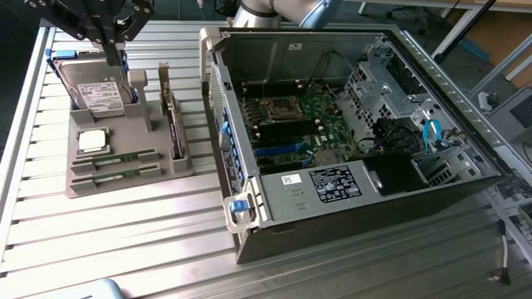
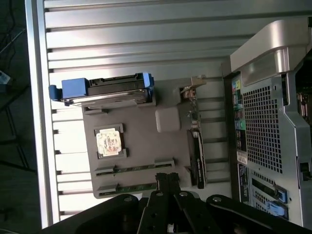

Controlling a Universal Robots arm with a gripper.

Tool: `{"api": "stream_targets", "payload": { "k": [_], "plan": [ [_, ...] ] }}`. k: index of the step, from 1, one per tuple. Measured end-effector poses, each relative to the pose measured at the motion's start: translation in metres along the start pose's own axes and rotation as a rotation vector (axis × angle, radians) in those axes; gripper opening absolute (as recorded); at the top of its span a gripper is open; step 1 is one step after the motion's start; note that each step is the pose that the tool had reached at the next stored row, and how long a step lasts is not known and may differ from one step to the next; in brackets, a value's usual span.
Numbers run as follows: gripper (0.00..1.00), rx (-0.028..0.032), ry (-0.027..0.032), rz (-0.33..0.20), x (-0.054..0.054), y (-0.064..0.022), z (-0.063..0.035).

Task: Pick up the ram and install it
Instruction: 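Reach for the ram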

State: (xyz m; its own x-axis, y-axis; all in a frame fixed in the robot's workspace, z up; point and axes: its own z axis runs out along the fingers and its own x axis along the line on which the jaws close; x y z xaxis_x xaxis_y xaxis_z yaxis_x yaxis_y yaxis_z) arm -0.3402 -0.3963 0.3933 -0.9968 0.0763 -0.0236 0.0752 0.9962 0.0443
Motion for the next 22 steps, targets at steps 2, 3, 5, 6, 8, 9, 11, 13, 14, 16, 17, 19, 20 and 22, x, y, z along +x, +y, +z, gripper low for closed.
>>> {"api": "stream_targets", "payload": {
  "k": [2, 3, 5, 6, 8, 9, 11, 13, 14, 16, 17, 19, 20, 22],
  "plan": [
    [0.11, 0.0001, 0.0002, 0.000, 0.008, -0.0005, -0.0003],
    [0.11, 0.0001, 0.0002, 0.000, 0.011, -0.0008, -0.0004],
    [0.11, 0.0000, 0.0001, 0.000, 0.018, -0.0012, -0.0005],
    [0.11, 0.0000, 0.0003, 0.000, 0.021, -0.0014, -0.0005],
    [0.11, 0.0001, 0.0004, 0.000, 0.022, -0.0014, -0.0006],
    [0.11, 0.0000, 0.0005, 0.000, 0.022, -0.0015, -0.0006],
    [0.11, 0.0001, 0.0007, 0.000, 0.024, -0.0016, -0.0007],
    [0.11, 0.0001, 0.0009, 0.000, 0.026, -0.0018, -0.0007],
    [0.11, 0.0001, 0.0010, 0.000, 0.028, -0.0019, -0.0008],
    [0.11, 0.0001, 0.0011, 0.000, 0.030, -0.0020, -0.0008],
    [0.11, 0.0001, 0.0010, 0.000, 0.030, -0.0021, -0.0008],
    [0.11, 0.0001, 0.0010, 0.000, 0.030, -0.0021, -0.0008],
    [0.11, 0.0001, 0.0011, 0.000, 0.030, -0.0021, -0.0009],
    [0.11, 0.0001, 0.0010, 0.000, 0.030, -0.0021, -0.0008]
  ]
}}
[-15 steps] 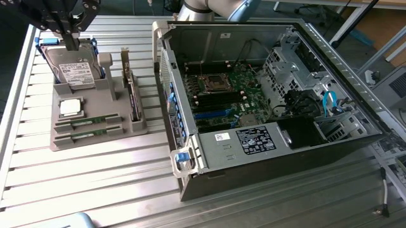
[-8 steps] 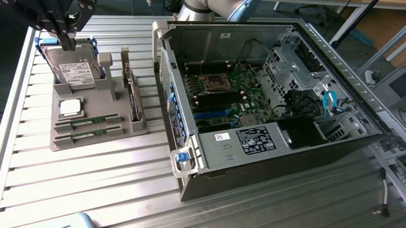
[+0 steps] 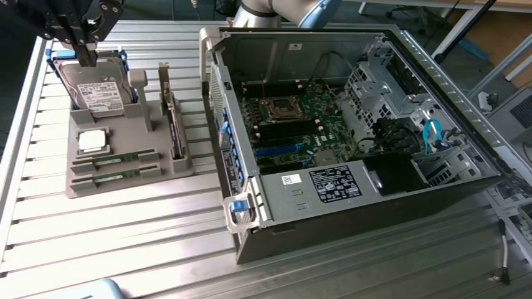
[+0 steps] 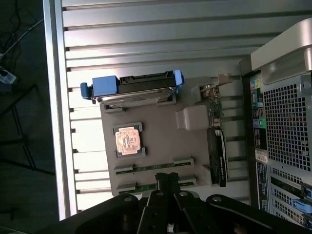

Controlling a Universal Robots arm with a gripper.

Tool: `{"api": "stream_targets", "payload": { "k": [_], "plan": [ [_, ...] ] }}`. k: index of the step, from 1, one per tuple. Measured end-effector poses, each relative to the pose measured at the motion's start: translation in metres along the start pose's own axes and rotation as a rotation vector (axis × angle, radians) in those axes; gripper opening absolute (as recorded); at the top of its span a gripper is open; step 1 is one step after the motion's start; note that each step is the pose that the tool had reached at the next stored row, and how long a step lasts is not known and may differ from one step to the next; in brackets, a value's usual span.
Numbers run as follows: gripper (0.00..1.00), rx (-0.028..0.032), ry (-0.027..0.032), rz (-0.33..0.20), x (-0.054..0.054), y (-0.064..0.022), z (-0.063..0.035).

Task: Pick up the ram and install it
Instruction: 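Reach for the ram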

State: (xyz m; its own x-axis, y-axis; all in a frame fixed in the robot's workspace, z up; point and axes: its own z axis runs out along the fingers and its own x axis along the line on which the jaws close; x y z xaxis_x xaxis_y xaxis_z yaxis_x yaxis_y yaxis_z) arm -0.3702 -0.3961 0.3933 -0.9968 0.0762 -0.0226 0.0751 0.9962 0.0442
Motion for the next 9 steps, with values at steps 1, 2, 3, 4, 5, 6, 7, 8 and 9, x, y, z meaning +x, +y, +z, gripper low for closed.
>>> {"api": "stream_targets", "payload": {
  "k": [1, 2, 3, 4, 5, 6, 7, 8, 9],
  "plan": [
    [0.11, 0.0000, 0.0000, 0.000, 0.0000, 0.0000, 0.0000],
    [0.11, 0.0000, 0.0000, 0.000, 0.0000, 0.0000, 0.0000],
    [0.11, 0.0000, 0.0001, 0.000, 0.0001, -0.0009, 0.0000],
    [0.11, 0.0000, 0.0000, 0.000, -0.0001, -0.0023, -0.0001],
    [0.11, 0.0000, 0.0001, 0.000, -0.0002, -0.0038, -0.0002],
    [0.11, 0.0000, 0.0000, 0.000, -0.0003, -0.0050, -0.0002],
    [0.11, 0.0000, 0.0000, 0.000, -0.0004, -0.0064, -0.0002],
    [0.11, 0.0000, 0.0000, 0.000, -0.0005, -0.0074, -0.0003],
    [0.11, 0.0000, 0.0000, 0.000, -0.0005, -0.0083, -0.0004]
  ]
}}
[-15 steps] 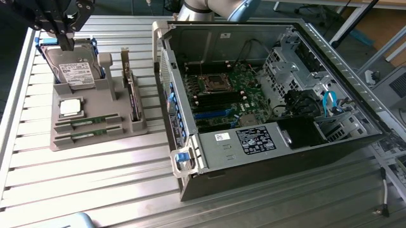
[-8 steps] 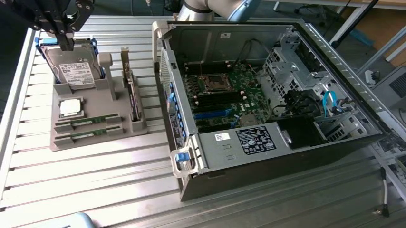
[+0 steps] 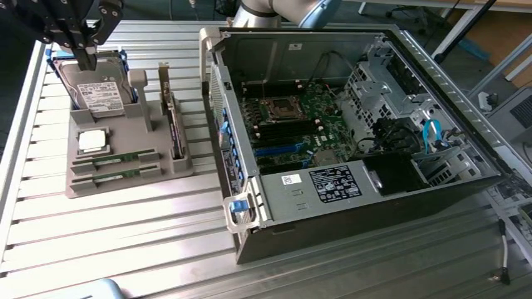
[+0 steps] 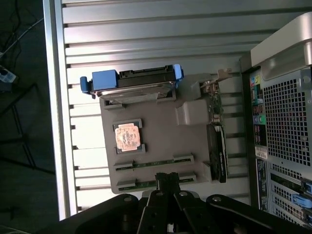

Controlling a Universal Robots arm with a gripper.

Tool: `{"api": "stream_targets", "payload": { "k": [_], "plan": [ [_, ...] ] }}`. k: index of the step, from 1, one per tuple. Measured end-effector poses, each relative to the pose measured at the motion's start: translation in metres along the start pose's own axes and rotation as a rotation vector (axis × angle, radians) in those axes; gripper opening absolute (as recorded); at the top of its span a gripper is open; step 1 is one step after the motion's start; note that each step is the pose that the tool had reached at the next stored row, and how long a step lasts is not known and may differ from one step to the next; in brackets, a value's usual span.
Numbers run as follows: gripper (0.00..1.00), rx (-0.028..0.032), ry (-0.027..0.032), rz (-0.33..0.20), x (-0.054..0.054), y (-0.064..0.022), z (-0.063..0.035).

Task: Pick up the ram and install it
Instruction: 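Reach for the ram, then pick up the ram and move it above insertion slot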

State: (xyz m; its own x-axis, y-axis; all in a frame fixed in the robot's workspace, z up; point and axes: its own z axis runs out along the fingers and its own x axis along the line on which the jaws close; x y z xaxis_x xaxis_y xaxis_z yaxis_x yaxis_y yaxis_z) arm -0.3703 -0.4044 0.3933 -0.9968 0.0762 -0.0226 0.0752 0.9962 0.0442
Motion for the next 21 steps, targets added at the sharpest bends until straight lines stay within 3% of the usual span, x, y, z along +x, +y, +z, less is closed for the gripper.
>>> {"api": "stream_targets", "payload": {
  "k": [21],
  "plan": [
    [0.11, 0.0000, 0.0000, 0.000, -0.0006, -0.0076, -0.0003]
  ]
}}
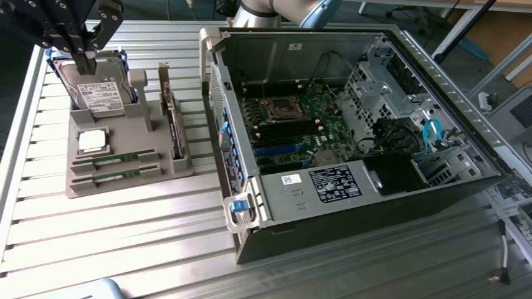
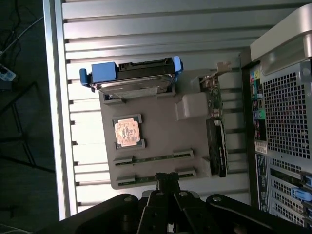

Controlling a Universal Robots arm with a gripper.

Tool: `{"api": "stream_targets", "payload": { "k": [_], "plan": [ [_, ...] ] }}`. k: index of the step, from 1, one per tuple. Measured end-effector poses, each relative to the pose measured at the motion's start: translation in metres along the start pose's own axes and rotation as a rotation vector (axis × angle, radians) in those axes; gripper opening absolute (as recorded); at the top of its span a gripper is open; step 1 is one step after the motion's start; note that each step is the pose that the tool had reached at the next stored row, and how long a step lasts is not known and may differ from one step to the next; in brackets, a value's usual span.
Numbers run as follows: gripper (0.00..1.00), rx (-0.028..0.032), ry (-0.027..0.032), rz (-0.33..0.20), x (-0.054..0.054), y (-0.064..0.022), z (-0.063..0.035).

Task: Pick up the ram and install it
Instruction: 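Pick up the ram and move it above insertion slot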

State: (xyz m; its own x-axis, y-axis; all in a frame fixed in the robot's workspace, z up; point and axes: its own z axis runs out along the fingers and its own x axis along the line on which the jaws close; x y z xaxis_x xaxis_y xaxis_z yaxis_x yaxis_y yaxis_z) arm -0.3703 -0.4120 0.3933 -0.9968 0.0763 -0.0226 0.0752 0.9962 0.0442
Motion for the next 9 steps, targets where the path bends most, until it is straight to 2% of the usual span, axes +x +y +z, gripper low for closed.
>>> {"api": "stream_targets", "payload": {
  "k": [9],
  "plan": [
    [0.11, 0.0000, -0.0001, 0.000, -0.0004, -0.0058, -0.0002]
  ]
}}
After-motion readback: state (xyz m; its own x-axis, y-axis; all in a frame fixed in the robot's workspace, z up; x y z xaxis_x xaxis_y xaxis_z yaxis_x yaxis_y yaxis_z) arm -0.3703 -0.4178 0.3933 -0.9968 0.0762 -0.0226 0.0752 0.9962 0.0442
